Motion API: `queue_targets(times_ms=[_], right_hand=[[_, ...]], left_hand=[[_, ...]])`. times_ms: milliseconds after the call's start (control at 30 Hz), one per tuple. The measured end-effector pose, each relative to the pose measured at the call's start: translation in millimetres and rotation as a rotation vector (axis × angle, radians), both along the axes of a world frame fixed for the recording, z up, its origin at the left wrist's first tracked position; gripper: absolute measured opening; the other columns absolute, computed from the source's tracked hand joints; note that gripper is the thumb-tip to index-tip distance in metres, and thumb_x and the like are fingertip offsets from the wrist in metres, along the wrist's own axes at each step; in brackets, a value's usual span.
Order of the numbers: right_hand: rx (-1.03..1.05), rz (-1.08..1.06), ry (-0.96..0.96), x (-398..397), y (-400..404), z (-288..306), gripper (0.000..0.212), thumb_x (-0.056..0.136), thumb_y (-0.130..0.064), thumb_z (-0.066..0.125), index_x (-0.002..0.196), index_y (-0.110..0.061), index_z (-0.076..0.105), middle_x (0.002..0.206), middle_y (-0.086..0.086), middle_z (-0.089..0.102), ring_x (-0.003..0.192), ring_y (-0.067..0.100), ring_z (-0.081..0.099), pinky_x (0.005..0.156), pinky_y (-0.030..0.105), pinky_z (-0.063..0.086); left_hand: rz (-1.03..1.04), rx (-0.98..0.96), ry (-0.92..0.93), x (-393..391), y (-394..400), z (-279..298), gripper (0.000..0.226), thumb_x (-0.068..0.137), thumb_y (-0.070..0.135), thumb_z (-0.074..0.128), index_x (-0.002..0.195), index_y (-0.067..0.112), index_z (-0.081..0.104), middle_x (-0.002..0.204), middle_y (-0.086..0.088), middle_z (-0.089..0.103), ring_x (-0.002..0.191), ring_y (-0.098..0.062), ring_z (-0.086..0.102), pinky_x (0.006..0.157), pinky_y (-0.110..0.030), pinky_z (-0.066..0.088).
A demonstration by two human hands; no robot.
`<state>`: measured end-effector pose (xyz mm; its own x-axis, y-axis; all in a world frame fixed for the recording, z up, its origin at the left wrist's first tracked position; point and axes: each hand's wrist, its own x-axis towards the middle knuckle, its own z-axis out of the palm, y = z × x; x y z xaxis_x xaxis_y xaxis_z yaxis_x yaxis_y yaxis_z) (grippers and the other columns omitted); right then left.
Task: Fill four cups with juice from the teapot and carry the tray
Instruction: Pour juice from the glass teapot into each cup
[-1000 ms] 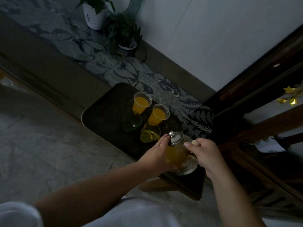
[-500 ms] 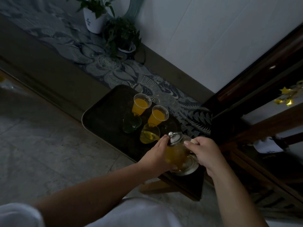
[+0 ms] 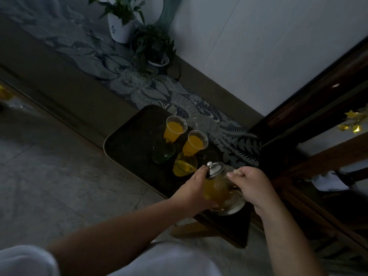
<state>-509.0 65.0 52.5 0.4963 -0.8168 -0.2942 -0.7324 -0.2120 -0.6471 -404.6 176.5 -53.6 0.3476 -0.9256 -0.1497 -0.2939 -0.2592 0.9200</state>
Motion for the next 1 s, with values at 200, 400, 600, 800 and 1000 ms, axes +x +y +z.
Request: queue_targets(times_ms=[200,400,600,800,1000], right_hand=[[-0.036,0.014,0.023,3,-3,-3,0.013,0.089,-0.024,0.069,0.084,-0.013,0.071,0.086,0.005,0.075,0.088,0.02,0.071,0.087,0.049,0.057],[-0.101,0.061,0.052,6,-5,-4,0.008,0.088,-0.027,0.069,0.087,-0.019,0.072,0.085,-0.001,0.074,0.087,0.017,0.07,0.085,0.047,0.058],[-0.145,0.077,0.071,10,-5,-3,0.008,0.087,-0.027,0.07,0.09,-0.02,0.072,0.085,-0.003,0.074,0.086,0.015,0.07,0.085,0.047,0.058],[-0.168,0.08,0.082,13,-3,-4,0.011,0.087,-0.027,0.07,0.094,-0.02,0.073,0.086,-0.006,0.074,0.087,0.013,0.07,0.085,0.045,0.058],[-0.186,0.091,0.092,14,1,-3,0.016,0.089,-0.027,0.069,0.099,-0.016,0.074,0.089,-0.006,0.073,0.089,0.012,0.069,0.083,0.039,0.057]], left_hand=[[0.009,0.007,0.038,2,0,1,0.114,0.072,0.032,0.085,0.154,0.023,0.006,0.161,0.004,0.015,0.145,-0.017,0.021,0.115,-0.034,0.027],[0.025,0.009,0.047,4,-1,-2,0.116,0.07,0.034,0.085,0.154,0.024,0.006,0.161,0.005,0.016,0.145,-0.016,0.021,0.115,-0.033,0.026],[0.025,0.015,0.069,8,-2,-2,0.116,0.07,0.033,0.086,0.154,0.024,0.007,0.161,0.004,0.017,0.145,-0.016,0.022,0.116,-0.036,0.028],[0.022,0.022,0.08,10,0,-5,0.118,0.068,0.035,0.087,0.154,0.026,0.006,0.161,0.005,0.016,0.145,-0.016,0.022,0.116,-0.038,0.029],[0.03,0.0,0.09,12,3,-5,0.118,0.066,0.032,0.088,0.154,0.025,0.009,0.159,0.004,0.023,0.143,-0.016,0.027,0.114,-0.037,0.033]])
